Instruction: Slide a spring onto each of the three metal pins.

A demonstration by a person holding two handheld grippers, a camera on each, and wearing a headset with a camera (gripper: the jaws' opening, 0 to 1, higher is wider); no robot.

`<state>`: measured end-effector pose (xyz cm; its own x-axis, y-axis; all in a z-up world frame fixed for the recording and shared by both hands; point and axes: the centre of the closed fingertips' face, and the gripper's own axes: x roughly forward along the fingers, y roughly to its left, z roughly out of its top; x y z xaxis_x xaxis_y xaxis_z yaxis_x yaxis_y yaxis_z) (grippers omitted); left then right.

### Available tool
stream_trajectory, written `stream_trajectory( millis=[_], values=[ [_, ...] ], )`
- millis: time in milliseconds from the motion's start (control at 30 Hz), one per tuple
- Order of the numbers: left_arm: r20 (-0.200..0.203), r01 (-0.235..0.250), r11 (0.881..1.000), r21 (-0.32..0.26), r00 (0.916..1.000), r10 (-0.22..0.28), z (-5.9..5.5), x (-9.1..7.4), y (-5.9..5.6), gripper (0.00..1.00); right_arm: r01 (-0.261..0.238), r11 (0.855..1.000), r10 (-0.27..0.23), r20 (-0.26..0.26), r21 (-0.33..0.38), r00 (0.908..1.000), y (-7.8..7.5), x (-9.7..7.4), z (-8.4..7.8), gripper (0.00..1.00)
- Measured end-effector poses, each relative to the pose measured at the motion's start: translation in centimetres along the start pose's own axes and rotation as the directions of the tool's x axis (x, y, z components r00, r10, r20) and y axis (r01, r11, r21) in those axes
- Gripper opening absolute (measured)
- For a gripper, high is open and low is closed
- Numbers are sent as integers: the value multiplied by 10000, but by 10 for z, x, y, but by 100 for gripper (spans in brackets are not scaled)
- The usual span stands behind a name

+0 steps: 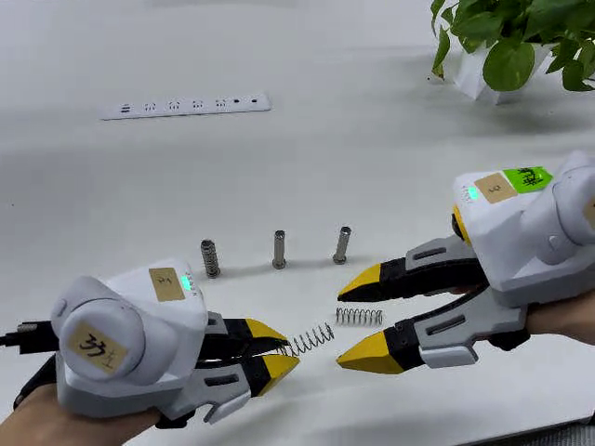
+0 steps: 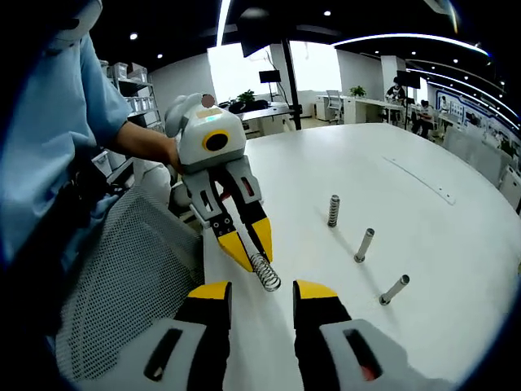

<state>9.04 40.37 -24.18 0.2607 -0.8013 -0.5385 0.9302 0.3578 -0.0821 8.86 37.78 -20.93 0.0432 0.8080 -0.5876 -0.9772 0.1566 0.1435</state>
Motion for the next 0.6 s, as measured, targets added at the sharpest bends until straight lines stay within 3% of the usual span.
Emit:
stream_trajectory(
  millis=[600],
  values=[
    [312, 623, 9965, 566, 9975, -641, 4, -8, -9, 10, -756, 9970, 757, 22, -191, 9971, 5, 10, 1, 16]
  ],
)
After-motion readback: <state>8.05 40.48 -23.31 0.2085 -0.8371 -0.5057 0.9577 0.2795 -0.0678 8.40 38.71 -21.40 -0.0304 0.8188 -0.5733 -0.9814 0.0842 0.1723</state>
